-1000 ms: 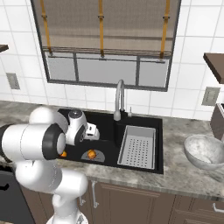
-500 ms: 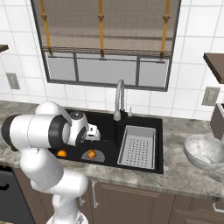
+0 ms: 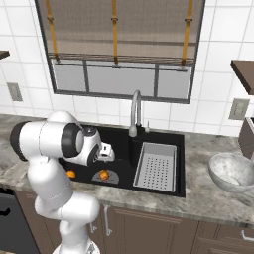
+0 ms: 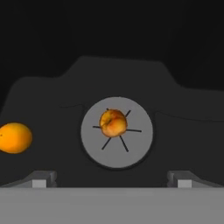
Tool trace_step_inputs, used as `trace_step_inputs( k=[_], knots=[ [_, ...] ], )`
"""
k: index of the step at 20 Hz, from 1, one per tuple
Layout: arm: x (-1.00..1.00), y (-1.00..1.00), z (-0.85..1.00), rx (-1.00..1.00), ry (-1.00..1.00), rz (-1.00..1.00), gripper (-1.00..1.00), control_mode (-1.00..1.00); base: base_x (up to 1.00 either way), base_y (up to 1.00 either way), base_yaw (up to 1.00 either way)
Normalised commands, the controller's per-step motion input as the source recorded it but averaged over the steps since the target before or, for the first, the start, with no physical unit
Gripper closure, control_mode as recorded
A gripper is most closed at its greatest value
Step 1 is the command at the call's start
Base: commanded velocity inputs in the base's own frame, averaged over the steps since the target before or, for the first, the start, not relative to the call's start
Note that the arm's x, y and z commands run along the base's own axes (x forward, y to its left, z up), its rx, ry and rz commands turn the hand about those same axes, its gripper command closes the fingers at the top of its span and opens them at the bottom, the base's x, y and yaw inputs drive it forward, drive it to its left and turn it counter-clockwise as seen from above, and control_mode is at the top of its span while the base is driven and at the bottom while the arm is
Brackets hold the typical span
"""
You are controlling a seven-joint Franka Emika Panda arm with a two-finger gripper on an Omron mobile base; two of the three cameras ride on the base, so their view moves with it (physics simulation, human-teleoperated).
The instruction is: Remove the peach and orange from the sink. Then move the bowl and cup from the counter to the sink for washing.
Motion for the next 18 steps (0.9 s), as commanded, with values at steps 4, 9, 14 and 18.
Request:
trace_step_inputs(
  k=[4, 9, 14, 18],
  knots=[
    [0.07, 0.0, -0.18, -0.01, 0.07, -0.02, -1.0, -1.0, 0.0, 0.0, 0.0],
    [0.1, 0.0, -0.2, -0.02, 0.02, -0.01, -1.0, -1.0, 0.0, 0.0, 0.0],
    [0.11, 0.0, -0.21, -0.02, 0.0, 0.0, -1.0, -1.0, 0.0, 0.0, 0.0],
    [0.12, 0.0, -0.2, -0.01, 0.0, 0.0, -1.0, -1.0, 0.0, 0.0, 0.0]
  ],
)
